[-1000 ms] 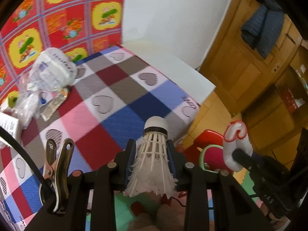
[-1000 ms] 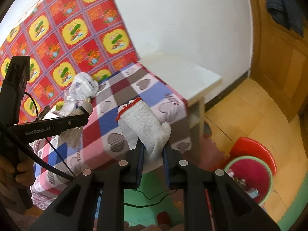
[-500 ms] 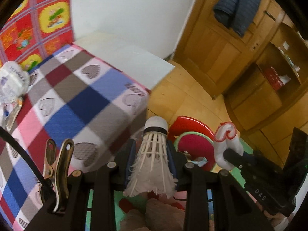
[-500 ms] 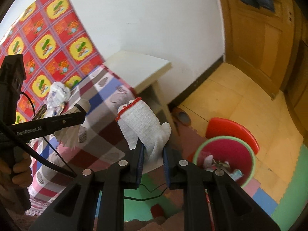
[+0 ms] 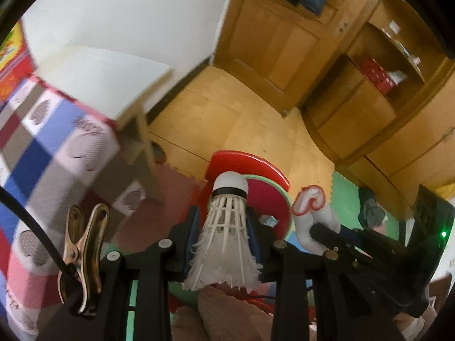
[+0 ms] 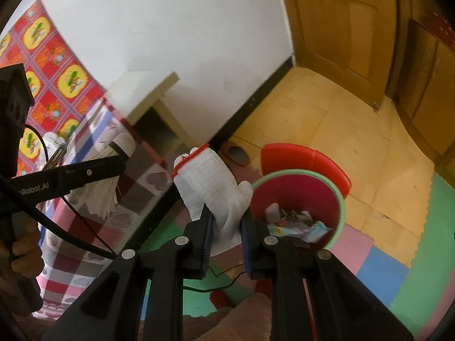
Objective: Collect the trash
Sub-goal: 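Carry the shuttlecock and glove in both tools over the red bin, then open the left tool to drop the shuttlecock while the right tool releases the glove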
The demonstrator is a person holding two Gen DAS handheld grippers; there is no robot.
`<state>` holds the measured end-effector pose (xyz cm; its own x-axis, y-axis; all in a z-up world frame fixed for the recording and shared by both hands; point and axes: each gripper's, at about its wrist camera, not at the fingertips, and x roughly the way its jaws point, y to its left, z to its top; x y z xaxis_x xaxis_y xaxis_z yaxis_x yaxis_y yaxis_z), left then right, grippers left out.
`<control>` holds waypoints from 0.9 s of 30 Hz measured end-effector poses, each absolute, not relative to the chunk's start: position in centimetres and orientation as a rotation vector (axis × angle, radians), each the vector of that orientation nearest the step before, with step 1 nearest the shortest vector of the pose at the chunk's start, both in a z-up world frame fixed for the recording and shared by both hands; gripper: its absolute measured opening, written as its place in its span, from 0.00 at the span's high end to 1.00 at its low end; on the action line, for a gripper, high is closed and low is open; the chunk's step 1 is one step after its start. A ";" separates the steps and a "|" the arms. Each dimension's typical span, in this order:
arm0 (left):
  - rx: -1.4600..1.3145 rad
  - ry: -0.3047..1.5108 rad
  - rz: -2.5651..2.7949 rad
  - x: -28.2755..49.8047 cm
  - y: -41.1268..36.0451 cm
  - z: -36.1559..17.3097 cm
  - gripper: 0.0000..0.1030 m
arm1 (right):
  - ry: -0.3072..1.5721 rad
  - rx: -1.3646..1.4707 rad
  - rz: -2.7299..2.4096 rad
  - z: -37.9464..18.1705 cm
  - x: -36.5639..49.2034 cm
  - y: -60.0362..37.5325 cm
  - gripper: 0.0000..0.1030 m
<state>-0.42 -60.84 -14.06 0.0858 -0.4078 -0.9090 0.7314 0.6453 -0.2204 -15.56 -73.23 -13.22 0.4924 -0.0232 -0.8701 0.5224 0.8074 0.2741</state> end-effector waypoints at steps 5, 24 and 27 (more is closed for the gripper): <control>0.374 1.220 -0.935 -2.0 -64.0 -16.6 0.68 | 1.045 0.596 -0.393 -16.1 -16.3 -75.3 0.82; 0.459 1.277 -1.054 -4.3 -71.0 -30.2 0.68 | 1.147 0.606 -0.483 -27.2 -16.8 -81.0 0.82; 0.480 1.302 -1.058 -4.5 -72.0 -32.6 0.68 | 1.165 0.615 -0.492 -29.2 -16.6 -81.8 0.82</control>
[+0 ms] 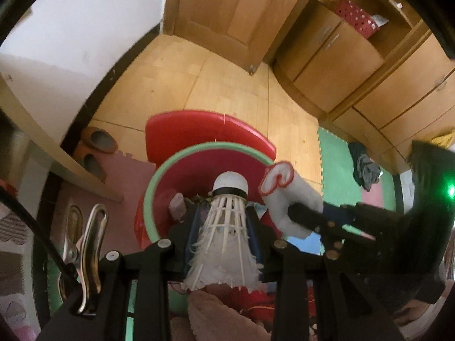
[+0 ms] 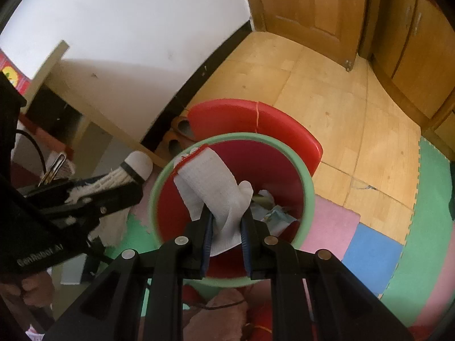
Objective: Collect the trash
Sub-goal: 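Open the left tool to drop the shuttlecock while the right tool releases the glove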
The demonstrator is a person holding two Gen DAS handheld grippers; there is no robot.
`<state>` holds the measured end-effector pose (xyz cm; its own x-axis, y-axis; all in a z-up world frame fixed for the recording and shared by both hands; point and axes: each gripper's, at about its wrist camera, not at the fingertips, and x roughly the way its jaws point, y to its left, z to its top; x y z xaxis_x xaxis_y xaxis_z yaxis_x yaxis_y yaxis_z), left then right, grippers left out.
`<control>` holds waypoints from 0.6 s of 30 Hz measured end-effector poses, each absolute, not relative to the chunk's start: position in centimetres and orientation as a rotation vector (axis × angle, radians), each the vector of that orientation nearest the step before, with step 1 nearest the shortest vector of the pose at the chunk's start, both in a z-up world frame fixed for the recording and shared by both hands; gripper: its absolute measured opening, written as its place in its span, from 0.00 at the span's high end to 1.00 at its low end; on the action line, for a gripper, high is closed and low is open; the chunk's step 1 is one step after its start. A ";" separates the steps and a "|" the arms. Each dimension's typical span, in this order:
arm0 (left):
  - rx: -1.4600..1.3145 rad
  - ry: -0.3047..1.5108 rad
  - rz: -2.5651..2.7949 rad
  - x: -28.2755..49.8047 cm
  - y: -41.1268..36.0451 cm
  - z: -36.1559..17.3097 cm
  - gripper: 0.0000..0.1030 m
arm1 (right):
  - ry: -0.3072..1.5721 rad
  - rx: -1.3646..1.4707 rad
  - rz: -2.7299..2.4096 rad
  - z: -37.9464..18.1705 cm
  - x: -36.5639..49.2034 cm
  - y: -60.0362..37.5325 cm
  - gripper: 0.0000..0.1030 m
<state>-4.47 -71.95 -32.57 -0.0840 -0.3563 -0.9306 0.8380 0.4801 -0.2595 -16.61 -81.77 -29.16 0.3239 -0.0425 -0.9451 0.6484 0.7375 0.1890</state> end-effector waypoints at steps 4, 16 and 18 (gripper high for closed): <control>0.499 1.329 -1.046 -4.4 -72.9 -35.6 0.68 | 1.195 0.605 -0.498 -31.3 -16.1 -82.2 0.82; 0.523 1.387 -1.025 -4.0 -74.9 -41.5 0.68 | 1.237 0.643 -0.531 -35.1 -15.2 -84.1 0.81; 0.535 1.403 -1.019 -4.0 -75.2 -42.1 0.68 | 1.232 0.657 -0.530 -35.2 -15.3 -84.4 0.77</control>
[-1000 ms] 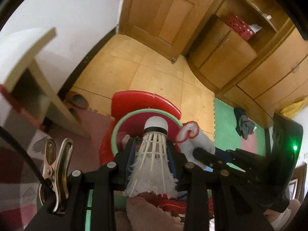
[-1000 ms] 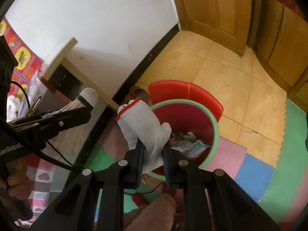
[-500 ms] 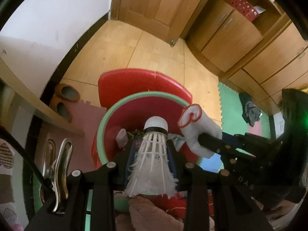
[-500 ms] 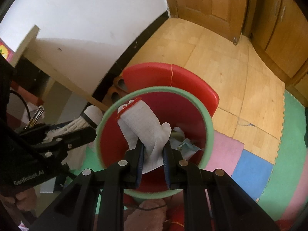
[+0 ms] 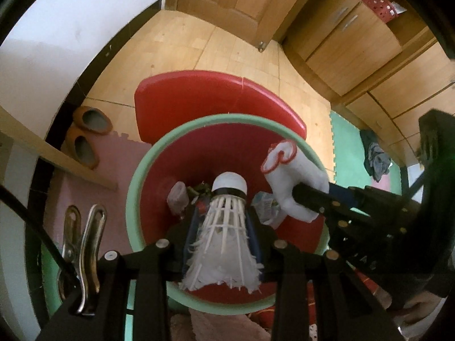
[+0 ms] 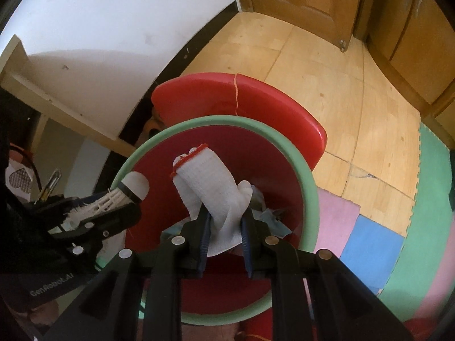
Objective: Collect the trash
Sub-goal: 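Open the left tool to drop the shuttlecock while the right tool releases the glove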
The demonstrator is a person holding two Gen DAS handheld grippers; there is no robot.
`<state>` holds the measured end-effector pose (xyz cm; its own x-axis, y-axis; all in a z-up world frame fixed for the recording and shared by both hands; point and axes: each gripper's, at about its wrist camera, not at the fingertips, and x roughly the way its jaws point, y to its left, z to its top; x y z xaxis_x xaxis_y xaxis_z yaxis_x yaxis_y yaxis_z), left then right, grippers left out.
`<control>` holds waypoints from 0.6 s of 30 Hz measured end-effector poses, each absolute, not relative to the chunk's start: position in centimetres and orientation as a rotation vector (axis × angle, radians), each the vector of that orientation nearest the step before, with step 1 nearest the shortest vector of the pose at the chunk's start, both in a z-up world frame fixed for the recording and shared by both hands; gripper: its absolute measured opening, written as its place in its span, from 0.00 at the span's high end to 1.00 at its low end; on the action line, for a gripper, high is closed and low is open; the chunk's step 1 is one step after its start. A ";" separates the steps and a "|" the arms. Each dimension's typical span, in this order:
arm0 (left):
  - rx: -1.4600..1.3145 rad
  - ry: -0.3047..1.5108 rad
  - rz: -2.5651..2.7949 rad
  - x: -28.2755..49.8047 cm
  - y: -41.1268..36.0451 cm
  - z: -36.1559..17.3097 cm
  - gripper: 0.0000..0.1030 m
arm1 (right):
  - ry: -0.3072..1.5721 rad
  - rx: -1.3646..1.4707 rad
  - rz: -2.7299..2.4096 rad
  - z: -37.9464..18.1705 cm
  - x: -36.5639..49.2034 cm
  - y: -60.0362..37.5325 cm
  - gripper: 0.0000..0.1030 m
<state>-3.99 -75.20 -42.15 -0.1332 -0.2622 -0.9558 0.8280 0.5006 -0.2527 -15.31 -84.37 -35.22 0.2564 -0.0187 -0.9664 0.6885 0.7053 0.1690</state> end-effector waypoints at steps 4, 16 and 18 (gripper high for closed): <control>0.542 1.431 -1.001 -3.9 -75.5 -42.9 0.59 | 1.224 0.673 -0.547 -35.4 -15.5 -84.7 0.72; 0.553 1.453 -0.956 -3.4 -75.5 -42.7 0.45 | 1.220 0.640 -0.556 -34.1 -14.8 -84.1 0.63; 0.555 1.450 -0.955 -3.4 -75.4 -42.3 0.45 | 1.222 0.641 -0.558 -34.2 -14.9 -84.3 0.63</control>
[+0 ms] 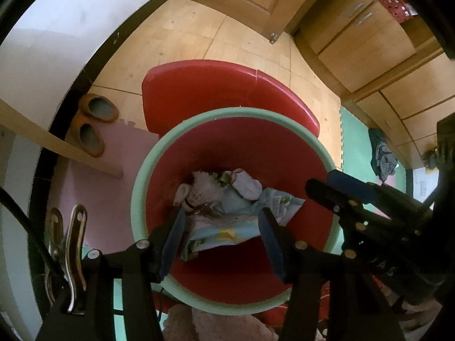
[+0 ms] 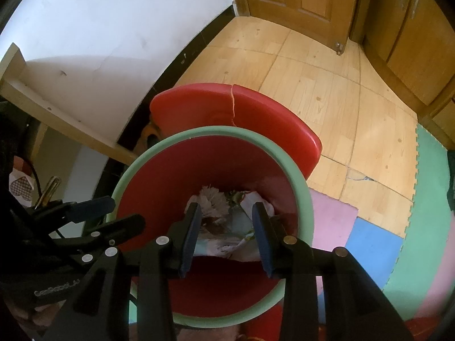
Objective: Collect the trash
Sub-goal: 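Open the left tool to drop the shuttlecock while the right tool releases the glove, then move both open tools away from the red bin back over the bed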
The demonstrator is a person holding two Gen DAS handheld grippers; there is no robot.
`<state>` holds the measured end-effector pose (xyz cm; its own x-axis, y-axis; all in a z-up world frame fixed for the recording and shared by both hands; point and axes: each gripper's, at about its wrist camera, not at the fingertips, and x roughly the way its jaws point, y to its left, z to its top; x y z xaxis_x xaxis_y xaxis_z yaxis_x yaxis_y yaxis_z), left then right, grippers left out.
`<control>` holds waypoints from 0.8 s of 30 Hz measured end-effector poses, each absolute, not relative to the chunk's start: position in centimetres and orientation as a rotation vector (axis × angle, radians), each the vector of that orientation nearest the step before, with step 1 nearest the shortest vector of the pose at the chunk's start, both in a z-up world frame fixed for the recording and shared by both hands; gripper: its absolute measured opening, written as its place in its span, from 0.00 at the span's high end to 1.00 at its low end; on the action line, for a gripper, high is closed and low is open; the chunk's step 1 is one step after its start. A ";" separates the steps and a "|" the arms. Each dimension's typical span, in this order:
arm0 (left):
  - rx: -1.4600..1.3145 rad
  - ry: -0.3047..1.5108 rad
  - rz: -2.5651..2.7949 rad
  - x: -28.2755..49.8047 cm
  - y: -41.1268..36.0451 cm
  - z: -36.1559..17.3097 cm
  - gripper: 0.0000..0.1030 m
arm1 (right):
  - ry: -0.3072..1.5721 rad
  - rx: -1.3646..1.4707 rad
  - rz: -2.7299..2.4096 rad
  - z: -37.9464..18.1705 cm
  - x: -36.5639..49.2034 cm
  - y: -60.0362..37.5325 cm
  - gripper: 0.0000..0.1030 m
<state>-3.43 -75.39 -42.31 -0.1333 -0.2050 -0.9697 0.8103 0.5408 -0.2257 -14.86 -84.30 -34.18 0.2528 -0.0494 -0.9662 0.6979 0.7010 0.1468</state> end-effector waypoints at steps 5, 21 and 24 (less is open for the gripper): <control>0.547 1.451 -0.951 -3.4 -75.1 -41.5 0.45 | 1.216 0.641 -0.562 -33.5 -15.0 -83.9 0.63; 0.503 1.379 -0.966 -3.1 -72.9 -35.4 0.45 | 1.199 0.623 -0.601 -28.7 -16.4 -81.2 0.63; 0.497 1.368 -0.970 -3.1 -72.3 -34.1 0.45 | 1.188 0.616 -0.609 -27.4 -16.5 -80.9 0.63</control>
<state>-3.14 -72.35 -34.10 -0.0828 -0.2842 -0.9552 0.8073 0.5428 -0.2315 -16.51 -80.89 -27.40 0.2585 -0.1076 -0.9600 0.7169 0.6875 0.1160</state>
